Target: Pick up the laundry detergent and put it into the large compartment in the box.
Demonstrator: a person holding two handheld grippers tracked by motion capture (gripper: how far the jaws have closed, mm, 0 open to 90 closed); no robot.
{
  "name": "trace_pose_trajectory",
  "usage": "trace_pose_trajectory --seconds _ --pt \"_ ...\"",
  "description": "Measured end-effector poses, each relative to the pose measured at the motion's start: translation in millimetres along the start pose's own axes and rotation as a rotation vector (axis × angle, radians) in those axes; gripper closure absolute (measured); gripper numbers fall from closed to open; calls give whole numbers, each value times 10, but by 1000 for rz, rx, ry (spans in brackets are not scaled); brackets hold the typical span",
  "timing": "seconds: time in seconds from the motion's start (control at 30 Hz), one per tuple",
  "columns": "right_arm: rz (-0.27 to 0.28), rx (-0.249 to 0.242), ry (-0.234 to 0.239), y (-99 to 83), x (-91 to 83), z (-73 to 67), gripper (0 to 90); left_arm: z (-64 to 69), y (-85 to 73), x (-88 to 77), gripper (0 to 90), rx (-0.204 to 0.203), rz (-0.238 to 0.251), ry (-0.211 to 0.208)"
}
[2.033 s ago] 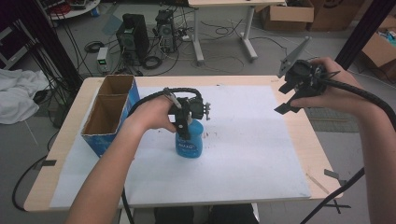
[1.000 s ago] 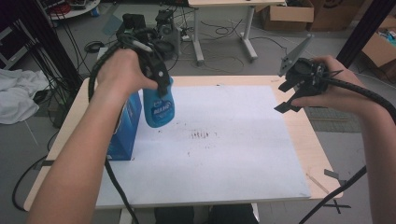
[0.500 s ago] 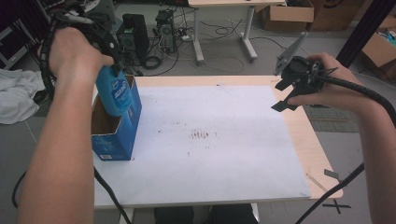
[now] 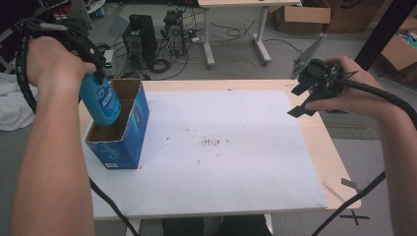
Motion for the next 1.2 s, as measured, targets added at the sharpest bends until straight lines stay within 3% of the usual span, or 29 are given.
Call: trace_pose_trajectory --seconds 0.5,1.2 --pt "-6 0 4 -20 33 -12 291 0 -3 269 375 7 -25 -14" --pt "-17 2 17 -39 122 -15 291 -5 -61 980 376 9 -106 -36"
Point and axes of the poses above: each handheld gripper's, and its own axes: x roughly forward along the jaws, y roughly out of its top, z roughly to its right, the point moved 8 cm from there along x, roughly forward along the jaws, and after that the axes turned 1 degree about -x, right-handed, at the moved point
